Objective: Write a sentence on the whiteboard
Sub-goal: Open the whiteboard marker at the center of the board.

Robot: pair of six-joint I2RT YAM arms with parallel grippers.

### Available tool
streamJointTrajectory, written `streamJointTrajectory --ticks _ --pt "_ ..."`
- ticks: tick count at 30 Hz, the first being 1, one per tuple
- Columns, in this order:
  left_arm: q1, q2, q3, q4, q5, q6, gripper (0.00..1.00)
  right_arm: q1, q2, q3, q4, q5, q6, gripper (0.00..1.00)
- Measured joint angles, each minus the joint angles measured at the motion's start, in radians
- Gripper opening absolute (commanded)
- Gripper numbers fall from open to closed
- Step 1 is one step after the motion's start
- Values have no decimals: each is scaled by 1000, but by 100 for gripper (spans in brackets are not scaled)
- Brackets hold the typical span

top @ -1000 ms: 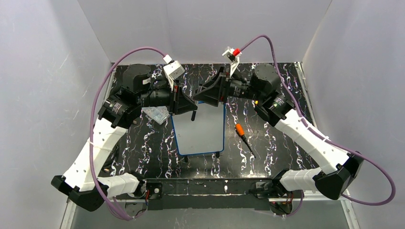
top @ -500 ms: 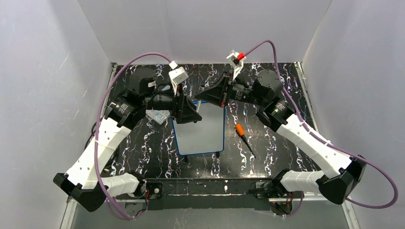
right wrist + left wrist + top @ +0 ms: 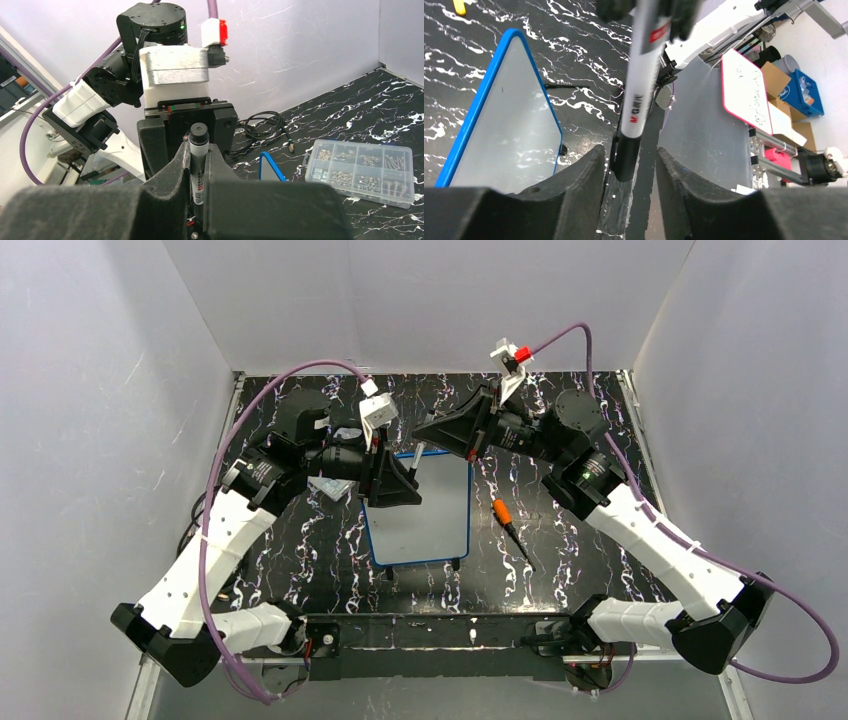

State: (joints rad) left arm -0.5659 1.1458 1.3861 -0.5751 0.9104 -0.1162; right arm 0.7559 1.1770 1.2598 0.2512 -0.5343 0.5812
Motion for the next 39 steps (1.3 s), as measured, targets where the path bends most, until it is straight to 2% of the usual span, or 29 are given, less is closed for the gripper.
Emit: streamJointTrajectory --ticks 4,18,29,39 --pt "-4 -5 -4 33 17 -14 0 0 1 -6 11 -1 18 1" --pt "-5 -91 -134 130 16 18 0 20 -17 -15 -47 32 32 1" --pt "-6 -136 -162 133 25 72 0 32 -43 60 -244 35 -47 1" --pt "-6 -163 -165 135 40 80 0 40 -77 60 -280 48 -48 1"
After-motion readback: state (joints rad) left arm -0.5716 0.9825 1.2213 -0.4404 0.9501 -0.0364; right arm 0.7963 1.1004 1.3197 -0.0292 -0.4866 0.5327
